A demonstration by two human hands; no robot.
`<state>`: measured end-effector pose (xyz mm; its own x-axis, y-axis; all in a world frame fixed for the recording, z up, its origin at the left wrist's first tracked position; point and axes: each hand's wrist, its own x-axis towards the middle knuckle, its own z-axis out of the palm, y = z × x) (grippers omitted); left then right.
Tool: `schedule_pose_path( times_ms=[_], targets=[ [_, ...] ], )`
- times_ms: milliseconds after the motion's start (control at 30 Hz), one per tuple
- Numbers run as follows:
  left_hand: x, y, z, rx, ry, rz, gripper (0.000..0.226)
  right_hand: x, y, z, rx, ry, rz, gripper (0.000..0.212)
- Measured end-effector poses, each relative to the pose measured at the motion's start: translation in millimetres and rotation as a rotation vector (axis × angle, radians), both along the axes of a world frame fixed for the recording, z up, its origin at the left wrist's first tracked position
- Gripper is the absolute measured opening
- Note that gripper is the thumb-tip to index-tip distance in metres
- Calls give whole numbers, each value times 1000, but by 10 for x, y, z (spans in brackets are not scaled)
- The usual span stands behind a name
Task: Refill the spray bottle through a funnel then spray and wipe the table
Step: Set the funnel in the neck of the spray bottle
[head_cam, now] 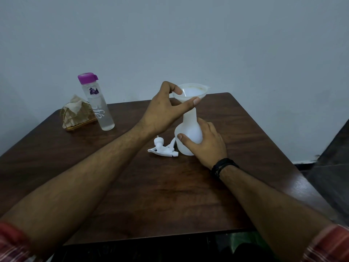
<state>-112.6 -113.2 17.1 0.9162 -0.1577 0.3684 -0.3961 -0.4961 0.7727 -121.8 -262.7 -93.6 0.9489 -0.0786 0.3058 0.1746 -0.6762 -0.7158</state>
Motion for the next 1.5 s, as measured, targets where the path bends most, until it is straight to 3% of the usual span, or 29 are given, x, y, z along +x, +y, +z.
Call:
schedule_pose_path(
  times_ms=[267,667,1067,1200,1267,1367,1500],
  targets=[
    [-4,3,17,38,8,-18,58,24,1,-6,16,-6,1,90],
    [-50,49,33,72,-10,-34,86,33,-2,-9,29,-29,10,88],
    [-163,333,-48,15,18,-7,94,-11,-9,9,73,-148,-57,89],
    [-219,561,-83,30,4,33,96,-187,-55,66,156,-269,-130,78],
    [-223,733,-132,36,5,68,96,-339,-72,66,100,-367,-117,66],
    [-171,1008,-224,95,-3,152,99,-552,53,59,-46,-476,17,50],
    [18,1391,-290,185,-11,359,102,-665,513,120,-56,-536,256,32]
  ],
)
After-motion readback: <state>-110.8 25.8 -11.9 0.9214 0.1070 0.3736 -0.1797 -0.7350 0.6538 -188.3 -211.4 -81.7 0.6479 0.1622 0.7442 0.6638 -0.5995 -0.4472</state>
